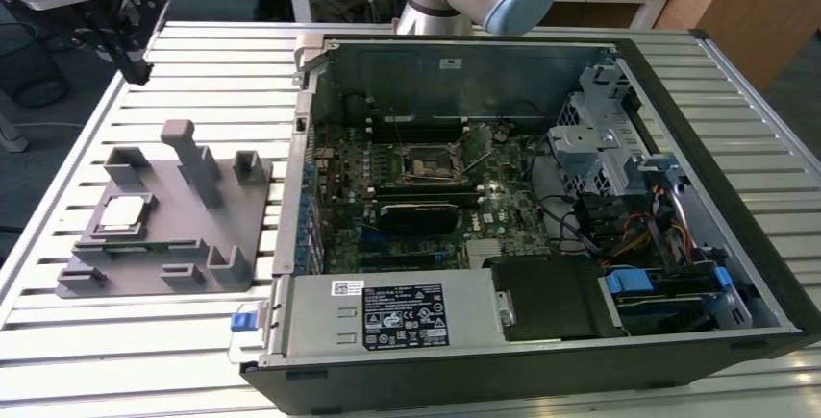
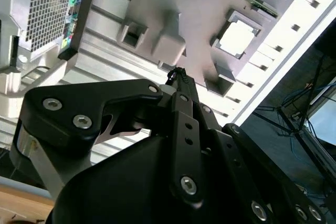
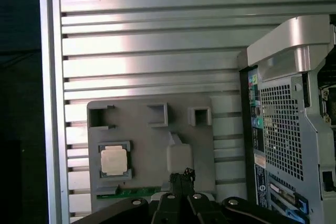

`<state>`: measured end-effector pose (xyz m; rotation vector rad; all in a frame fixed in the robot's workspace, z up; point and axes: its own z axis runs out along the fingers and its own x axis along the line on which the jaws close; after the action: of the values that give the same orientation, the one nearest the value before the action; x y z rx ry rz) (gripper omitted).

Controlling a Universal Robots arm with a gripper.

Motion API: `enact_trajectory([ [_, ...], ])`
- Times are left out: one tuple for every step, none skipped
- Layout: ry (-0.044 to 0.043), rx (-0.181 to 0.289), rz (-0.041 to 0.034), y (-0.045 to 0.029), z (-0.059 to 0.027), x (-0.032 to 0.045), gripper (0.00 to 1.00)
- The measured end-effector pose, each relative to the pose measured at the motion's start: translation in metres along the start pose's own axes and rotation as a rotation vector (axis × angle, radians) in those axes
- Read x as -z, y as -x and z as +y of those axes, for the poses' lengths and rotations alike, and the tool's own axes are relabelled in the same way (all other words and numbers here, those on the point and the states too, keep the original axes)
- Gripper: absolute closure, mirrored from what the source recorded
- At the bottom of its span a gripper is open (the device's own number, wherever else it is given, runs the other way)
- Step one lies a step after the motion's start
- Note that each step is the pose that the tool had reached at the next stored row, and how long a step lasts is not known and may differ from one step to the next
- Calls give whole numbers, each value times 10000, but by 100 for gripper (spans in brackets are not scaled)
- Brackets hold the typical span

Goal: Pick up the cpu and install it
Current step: 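Reach for the cpu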

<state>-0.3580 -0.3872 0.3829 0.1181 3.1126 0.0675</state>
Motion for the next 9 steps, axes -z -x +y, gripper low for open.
enact_trajectory([
  [1,0,-2,-49,-4,-3,89],
  [2,1,-2,-90,-7,-6,89],
  [1,2,-1,-139,-11,-10,89],
  [0,2,0,-183,-16,-14,89],
  [0,1,0,-221,-27,-19,89],
  [1,0,0,-257,-45,-24,89],
  [0,1,2,-291,-63,-28,89],
  [0,0,2,-324,-80,-34,89],
  [1,0,1,-360,-91,-40,89],
])
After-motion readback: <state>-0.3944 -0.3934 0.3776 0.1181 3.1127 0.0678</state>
